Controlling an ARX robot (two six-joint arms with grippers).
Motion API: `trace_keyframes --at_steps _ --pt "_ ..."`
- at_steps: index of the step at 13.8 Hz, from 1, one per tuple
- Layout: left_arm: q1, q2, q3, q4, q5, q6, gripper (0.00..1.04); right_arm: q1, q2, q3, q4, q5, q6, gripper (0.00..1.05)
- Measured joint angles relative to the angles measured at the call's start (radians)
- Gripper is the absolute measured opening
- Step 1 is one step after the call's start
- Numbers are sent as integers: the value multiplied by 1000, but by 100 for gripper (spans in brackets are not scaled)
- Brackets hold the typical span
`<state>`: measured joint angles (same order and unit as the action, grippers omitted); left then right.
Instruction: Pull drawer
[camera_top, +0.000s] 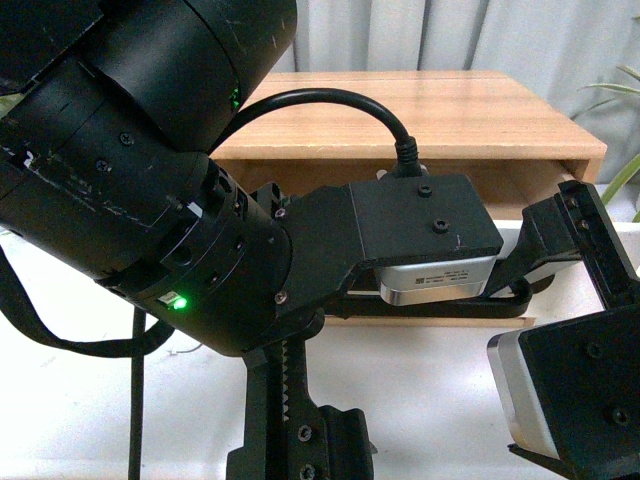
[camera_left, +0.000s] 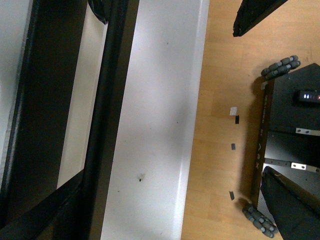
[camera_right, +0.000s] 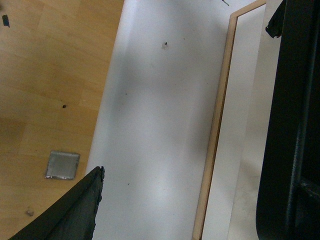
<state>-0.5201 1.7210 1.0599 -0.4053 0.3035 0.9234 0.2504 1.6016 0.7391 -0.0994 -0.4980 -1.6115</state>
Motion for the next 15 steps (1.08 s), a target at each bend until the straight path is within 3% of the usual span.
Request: trace_keyframes --at_steps 12,13,14,15 --pt "33 -42 62 -32 11 -69 98 -16 -55 63 -34 -65 -1 98" --pt "61 -129 71 -62 64 -108 98 -42 -98 85 -64 -92 20 98" --pt "117 -259 43 4 130 -172 98 -104 -161 101 -23 -200 176 98" --pt "159 -283 24 90 146 -230 98 -137 -169 101 57 -225 261 98"
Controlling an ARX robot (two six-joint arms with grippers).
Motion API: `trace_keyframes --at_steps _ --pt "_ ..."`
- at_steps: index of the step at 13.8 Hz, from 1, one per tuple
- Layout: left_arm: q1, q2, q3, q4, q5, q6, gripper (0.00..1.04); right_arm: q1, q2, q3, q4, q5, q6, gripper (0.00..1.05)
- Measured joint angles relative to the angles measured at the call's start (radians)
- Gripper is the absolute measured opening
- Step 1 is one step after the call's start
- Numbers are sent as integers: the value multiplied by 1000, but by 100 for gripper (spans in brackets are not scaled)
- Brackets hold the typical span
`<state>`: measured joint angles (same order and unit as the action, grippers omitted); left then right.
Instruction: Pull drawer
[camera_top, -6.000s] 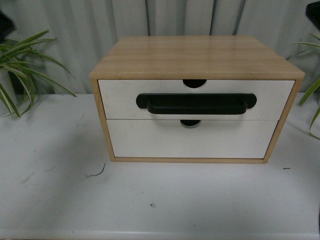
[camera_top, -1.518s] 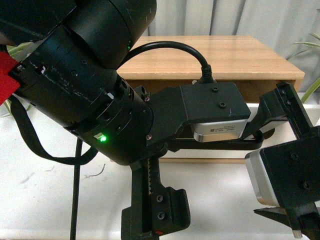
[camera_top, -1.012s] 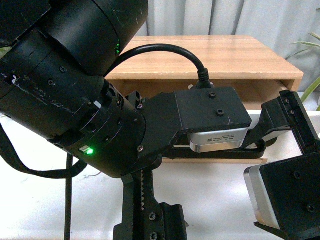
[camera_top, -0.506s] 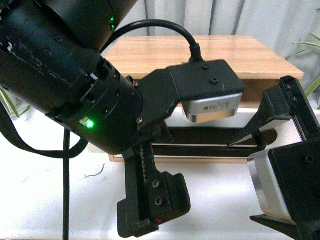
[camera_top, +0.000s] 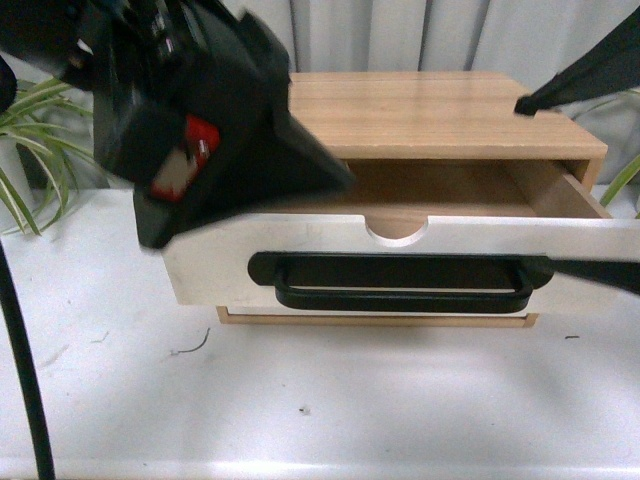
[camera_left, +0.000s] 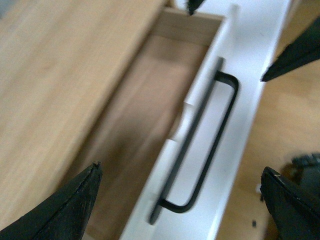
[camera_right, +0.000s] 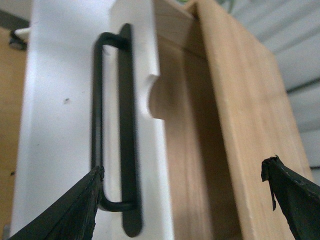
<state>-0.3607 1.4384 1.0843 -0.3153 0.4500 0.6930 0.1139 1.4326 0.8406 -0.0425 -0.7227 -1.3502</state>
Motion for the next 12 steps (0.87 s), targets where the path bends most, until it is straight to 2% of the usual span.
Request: trace_keyframes --at_steps 1,2,3,4,5,6,11,12 --pt "71 -14 -21 153 -5 -99 98 -26 -11 -10 102 -9 118 98" --pt "157 -22 -58 340 -54 -272 98 -45 -25 -54 280 37 326 98" --pt "235 -18 -79 502 -153 -464 98 -48 -21 -87 428 140 525 98" --pt "266 -14 -88 561 -211 -539 98 -51 -7 -88 500 244 637 98" --pt "305 -14 -117 634 -280 -666 98 -66 -1 -78 504 377 789 98" --pt "336 -15 -154 650 -362 -770 98 -92 -1 -77 492 519 965 98" --pt "373 -26 -198 609 -429 -877 98 -119 -20 -96 492 645 1155 98" --pt "405 -46 -230 608 -435 -938 98 -134 -48 -124 504 690 1255 98"
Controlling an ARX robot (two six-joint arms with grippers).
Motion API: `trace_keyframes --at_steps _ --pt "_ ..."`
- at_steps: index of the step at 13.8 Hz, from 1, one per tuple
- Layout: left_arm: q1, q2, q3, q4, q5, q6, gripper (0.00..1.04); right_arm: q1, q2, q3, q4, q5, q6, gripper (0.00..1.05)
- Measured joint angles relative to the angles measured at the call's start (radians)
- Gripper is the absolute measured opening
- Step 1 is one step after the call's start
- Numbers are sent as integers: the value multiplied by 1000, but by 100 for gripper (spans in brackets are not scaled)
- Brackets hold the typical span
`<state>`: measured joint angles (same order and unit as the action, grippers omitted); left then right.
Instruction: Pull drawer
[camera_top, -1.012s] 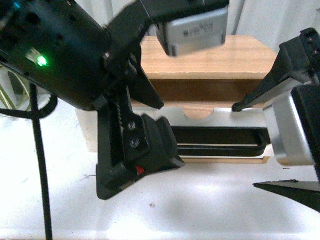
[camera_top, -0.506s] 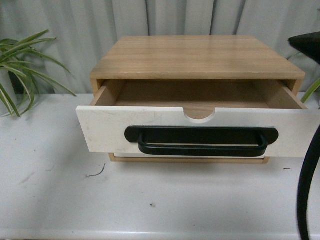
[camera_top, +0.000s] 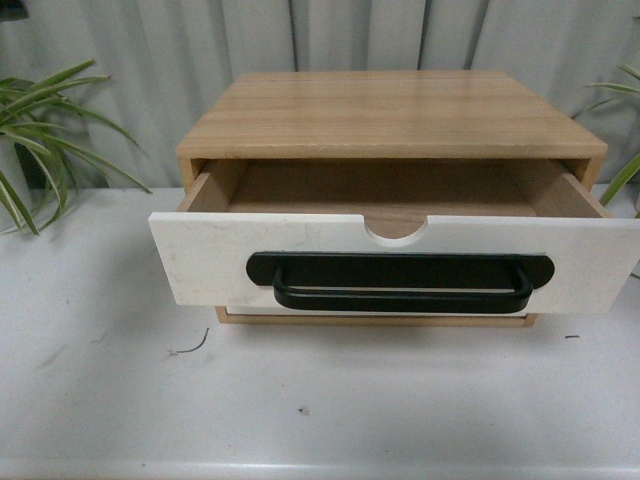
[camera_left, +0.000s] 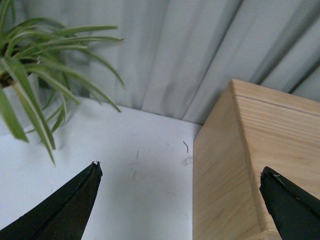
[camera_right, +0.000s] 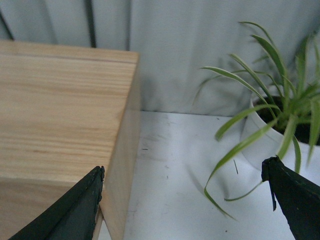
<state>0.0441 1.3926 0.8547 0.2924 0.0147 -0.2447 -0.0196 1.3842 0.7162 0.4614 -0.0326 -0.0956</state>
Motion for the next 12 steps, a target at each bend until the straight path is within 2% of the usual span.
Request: trace_keyframes --at_steps 1,2,3,4,6,7,8,9,12 --pt "51 -41 -33 1 -17 -38 98 -24 -46 -24 -18 14 89 98" --pt "106 -82 -101 143 31 -17 93 -54 -86 -64 94 -7 146 94" --pt "135 -169 -266 328 132 108 75 -68 -164 -184 237 -52 120 76" --pt "108 -270 -410 388 145 192 55 -76 -267 -301 207 -73 104 57" --pt "79 -352 -518 412 111 224 28 -77 -456 -425 177 -56 102 28" --pt "63 -396 -576 412 96 227 13 -63 -499 -455 182 -50 102 15" --pt "49 -444 -620 412 77 228 2 -20 -540 -510 168 -2 98 2" --pt "33 -501 -662 402 66 230 2 22 -590 -555 154 24 98 2" --pt "-19 -549 -693 386 3 230 2 19 -636 -575 144 29 98 2"
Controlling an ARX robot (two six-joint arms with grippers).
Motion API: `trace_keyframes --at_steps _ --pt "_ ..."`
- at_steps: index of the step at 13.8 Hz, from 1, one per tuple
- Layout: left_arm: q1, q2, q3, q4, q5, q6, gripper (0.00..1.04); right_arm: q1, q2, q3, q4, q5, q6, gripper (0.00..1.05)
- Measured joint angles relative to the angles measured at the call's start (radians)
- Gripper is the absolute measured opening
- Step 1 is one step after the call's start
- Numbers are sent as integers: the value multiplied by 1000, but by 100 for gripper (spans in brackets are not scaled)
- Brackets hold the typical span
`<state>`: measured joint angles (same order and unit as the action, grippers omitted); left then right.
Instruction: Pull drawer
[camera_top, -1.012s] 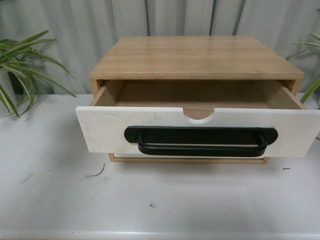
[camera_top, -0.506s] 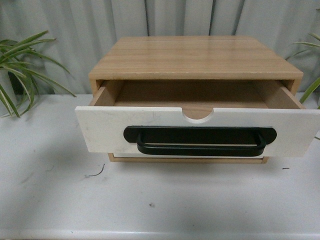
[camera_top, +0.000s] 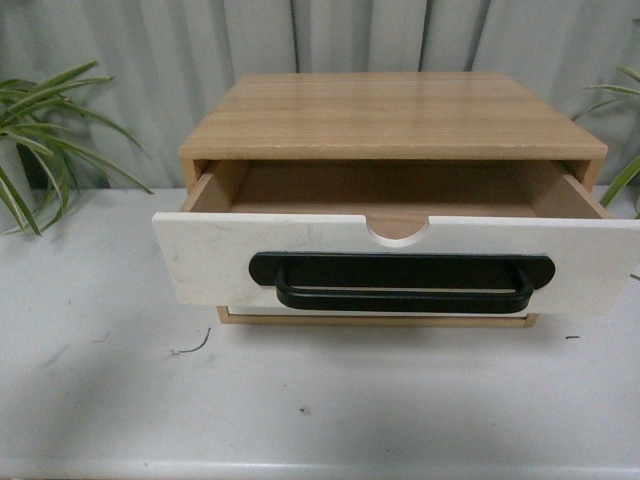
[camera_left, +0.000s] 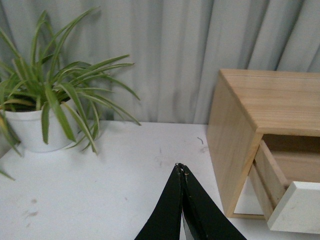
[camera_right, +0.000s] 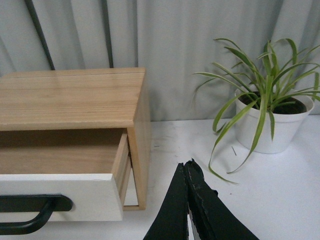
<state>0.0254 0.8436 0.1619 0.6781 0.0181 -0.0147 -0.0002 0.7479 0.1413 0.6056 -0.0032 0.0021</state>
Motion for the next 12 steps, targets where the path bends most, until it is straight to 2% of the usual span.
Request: trace_keyframes --at_steps 2,3,6,8,12 --pt "-31 -47 -30 -24 -9 1 2 0 -45 -24 -22 3 0 2" --pt "-25 -159 -78 -84 -19 1 2 0 -142 -68 -80 3 0 2" --pt "-25 -278 -114 -167 -18 1 2 0 -251 -98 -159 3 0 2" --pt "-25 -313 -153 -159 -19 1 2 0 -288 -129 -159 3 0 2" --pt "-25 -459 -152 -290 -19 1 2 0 -417 -129 -275 3 0 2"
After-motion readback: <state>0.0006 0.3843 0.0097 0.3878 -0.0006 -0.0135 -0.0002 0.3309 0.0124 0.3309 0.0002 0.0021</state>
